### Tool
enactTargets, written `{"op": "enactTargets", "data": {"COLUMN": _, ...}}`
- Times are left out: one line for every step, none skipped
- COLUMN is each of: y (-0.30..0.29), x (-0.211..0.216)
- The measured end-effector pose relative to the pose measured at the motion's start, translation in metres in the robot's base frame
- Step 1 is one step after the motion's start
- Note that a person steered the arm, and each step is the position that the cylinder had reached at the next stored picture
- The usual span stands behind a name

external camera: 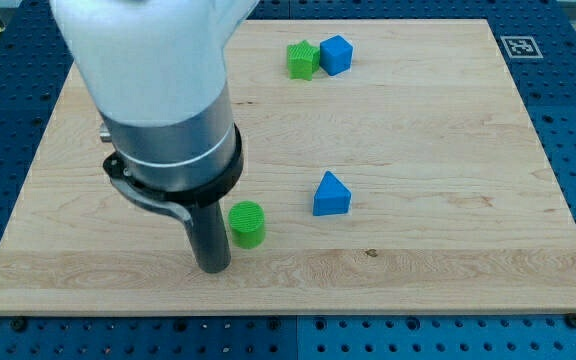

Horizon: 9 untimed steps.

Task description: Slide green circle closer to blue triangle

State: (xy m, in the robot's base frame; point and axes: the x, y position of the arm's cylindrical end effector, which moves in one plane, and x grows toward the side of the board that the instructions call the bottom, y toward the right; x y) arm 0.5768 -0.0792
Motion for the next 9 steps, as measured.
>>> {"op": "enactTargets", "data": {"y": -0.001, "x": -0.008}}
{"op": "enactTargets", "data": {"y": -0.001, "x": -0.008}}
{"op": "enactTargets", "data": {"y": -0.001, "x": -0.008}}
{"op": "enactTargets", "data": {"y": 0.007, "x": -0.010}}
{"op": "enactTargets", "data": {"y": 0.029, "x": -0.015}}
{"op": "enactTargets", "data": {"y": 0.038, "x": -0.020}}
{"op": "enactTargets", "data": {"y": 0.038, "x": -0.039}}
{"op": "enactTargets", "data": {"y": 0.038, "x": -0.062}}
{"op": "enactTargets", "data": {"y": 0.042, "x": -0.071}}
